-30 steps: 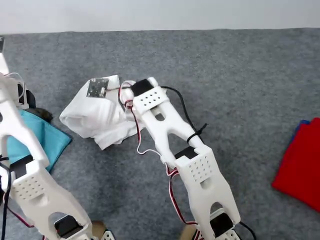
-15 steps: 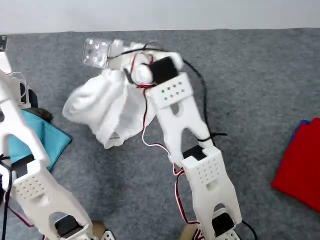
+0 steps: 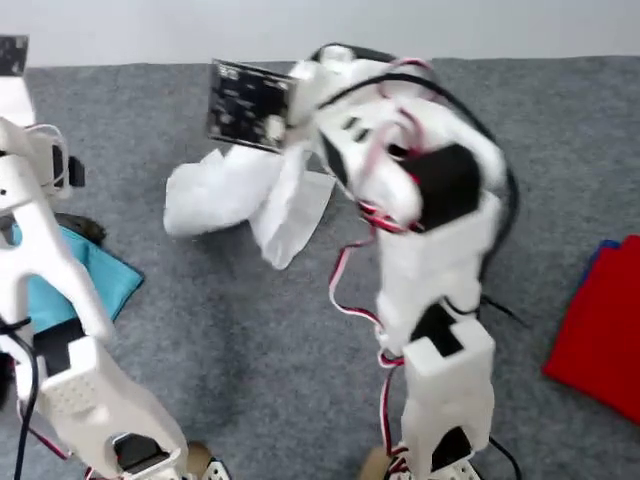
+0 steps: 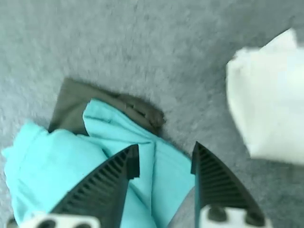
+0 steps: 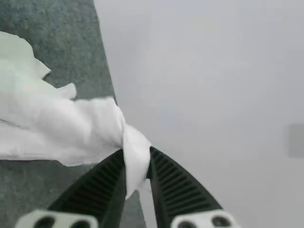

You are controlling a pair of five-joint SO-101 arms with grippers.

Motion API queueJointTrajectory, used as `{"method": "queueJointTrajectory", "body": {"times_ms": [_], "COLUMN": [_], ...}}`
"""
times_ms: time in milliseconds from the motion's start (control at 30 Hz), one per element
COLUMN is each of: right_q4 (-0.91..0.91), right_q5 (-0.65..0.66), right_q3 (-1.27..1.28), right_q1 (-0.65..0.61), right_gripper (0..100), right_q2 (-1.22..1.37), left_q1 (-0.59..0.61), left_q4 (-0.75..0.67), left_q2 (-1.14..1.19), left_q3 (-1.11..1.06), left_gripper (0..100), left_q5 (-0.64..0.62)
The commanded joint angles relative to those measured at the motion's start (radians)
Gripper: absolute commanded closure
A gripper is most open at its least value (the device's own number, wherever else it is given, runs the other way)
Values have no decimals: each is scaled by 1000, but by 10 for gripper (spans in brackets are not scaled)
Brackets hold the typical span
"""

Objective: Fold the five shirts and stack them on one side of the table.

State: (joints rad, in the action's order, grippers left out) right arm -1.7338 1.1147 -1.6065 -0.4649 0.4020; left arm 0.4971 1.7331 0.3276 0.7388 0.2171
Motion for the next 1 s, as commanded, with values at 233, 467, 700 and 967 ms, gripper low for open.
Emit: {"method": "queueJointTrajectory", "body": {"times_ms": [233, 467, 700, 967], "right_q4": [-61, -62, -62, -58], "right_q5": [261, 325, 325, 322], "right_q3": [-35, 17, 282, 531], "right_q1": [202, 397, 424, 400], "right_gripper": [987, 987, 987, 987], "right_q2": [-297, -355, -464, -591], "left_q1": [-118, -265, -502, -692], "left_q4": [21, 20, 20, 21], "left_q2": [-175, -169, -68, -37], "left_q3": [4, -19, -119, -202], "left_gripper": [822, 820, 819, 789], "left_q5": [-11, -9, 32, 110]}}
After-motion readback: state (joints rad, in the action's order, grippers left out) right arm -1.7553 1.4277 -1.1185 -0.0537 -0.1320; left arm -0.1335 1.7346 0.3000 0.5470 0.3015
